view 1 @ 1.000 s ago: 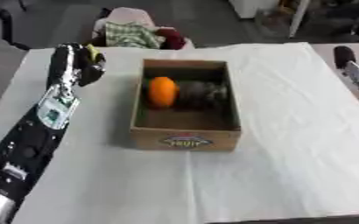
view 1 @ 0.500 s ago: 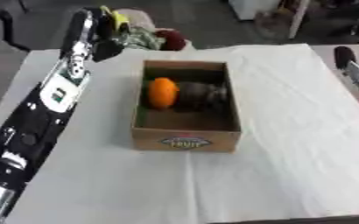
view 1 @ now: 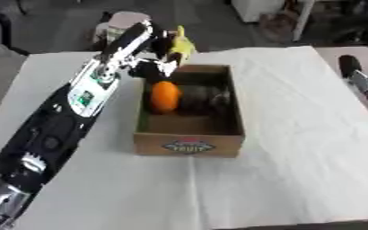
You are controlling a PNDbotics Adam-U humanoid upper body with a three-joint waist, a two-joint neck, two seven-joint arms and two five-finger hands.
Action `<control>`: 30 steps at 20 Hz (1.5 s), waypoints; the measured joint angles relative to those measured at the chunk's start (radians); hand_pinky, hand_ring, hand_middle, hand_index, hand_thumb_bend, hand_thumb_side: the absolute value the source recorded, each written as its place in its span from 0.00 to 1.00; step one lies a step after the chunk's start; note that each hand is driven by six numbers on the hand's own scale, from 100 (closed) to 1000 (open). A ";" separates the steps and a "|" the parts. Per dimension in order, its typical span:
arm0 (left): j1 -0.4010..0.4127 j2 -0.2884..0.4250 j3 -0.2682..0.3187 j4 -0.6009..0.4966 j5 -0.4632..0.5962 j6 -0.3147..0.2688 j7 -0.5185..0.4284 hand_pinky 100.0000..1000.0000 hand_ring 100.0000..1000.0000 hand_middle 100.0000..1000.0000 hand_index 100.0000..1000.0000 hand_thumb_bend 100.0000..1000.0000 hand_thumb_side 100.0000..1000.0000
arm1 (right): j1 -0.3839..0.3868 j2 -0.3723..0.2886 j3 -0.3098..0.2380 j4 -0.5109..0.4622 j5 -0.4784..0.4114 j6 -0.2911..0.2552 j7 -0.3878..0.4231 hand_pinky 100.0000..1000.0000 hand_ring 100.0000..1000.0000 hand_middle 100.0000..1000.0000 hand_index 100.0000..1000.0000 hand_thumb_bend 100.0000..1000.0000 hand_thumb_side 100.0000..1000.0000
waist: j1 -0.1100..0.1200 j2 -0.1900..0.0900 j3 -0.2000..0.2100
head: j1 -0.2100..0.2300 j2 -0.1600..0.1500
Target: Pick up objects on the table and place them in the box.
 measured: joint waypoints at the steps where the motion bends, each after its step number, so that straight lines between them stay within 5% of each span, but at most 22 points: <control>1: 0.002 -0.002 0.000 0.009 -0.012 -0.009 -0.022 0.60 0.47 0.43 0.53 0.42 0.12 | 0.000 0.000 0.000 0.000 -0.001 0.000 0.004 0.73 0.89 0.71 0.79 0.00 0.13 | 0.000 0.000 0.000 | 0.000 0.000; 2: 0.004 -0.003 0.000 0.015 -0.023 -0.017 -0.042 0.60 0.47 0.43 0.53 0.41 0.14 | 0.000 0.000 0.000 0.000 -0.001 -0.001 0.008 0.73 0.89 0.71 0.79 0.00 0.13 | 0.000 0.000 0.000 | 0.000 0.000; 5: 0.013 -0.004 0.000 0.021 -0.037 -0.032 -0.086 0.63 0.52 0.49 0.58 0.64 0.13 | 0.000 0.000 0.000 0.000 -0.001 -0.001 0.017 0.73 0.89 0.71 0.79 0.00 0.13 | 0.000 0.001 0.002 | -0.001 0.000; 9: 0.029 0.003 0.009 0.011 -0.033 -0.028 -0.100 0.66 0.56 0.54 0.61 0.82 0.10 | 0.001 0.000 -0.001 0.000 -0.001 -0.001 0.022 0.73 0.89 0.71 0.79 0.00 0.13 | 0.000 0.001 0.007 | -0.001 0.000; 13: 0.058 0.029 0.026 -0.050 0.006 -0.006 -0.083 0.68 0.59 0.56 0.63 0.79 0.14 | 0.009 0.000 -0.004 0.000 -0.001 -0.001 0.025 0.73 0.89 0.71 0.80 0.00 0.13 | 0.001 0.002 0.011 | -0.003 0.000; 17: 0.115 0.068 0.059 -0.167 0.097 0.037 -0.030 0.68 0.58 0.55 0.63 0.73 0.07 | 0.010 0.000 -0.009 0.000 -0.001 -0.001 0.024 0.73 0.90 0.71 0.80 0.00 0.13 | 0.003 0.001 0.021 | -0.011 0.000; 23: 0.262 0.118 0.147 -0.399 0.336 0.125 0.142 0.68 0.58 0.54 0.63 0.68 0.06 | 0.024 0.000 -0.021 0.007 -0.001 0.006 0.001 0.73 0.91 0.72 0.81 0.00 0.14 | 0.004 0.001 0.040 | -0.015 0.000; 24: 0.271 0.122 0.155 -0.426 0.359 0.138 0.161 0.68 0.57 0.53 0.63 0.61 0.07 | 0.026 0.000 -0.022 0.007 -0.001 0.008 -0.002 0.73 0.92 0.74 0.82 0.00 0.15 | 0.004 0.001 0.041 | -0.015 0.000; 30: 0.442 0.127 0.249 -0.620 0.455 0.175 0.284 0.66 0.55 0.51 0.62 0.55 0.08 | 0.050 -0.001 -0.039 0.012 -0.002 0.030 -0.044 0.74 0.94 0.77 0.83 0.00 0.19 | 0.010 0.008 0.066 | -0.015 0.000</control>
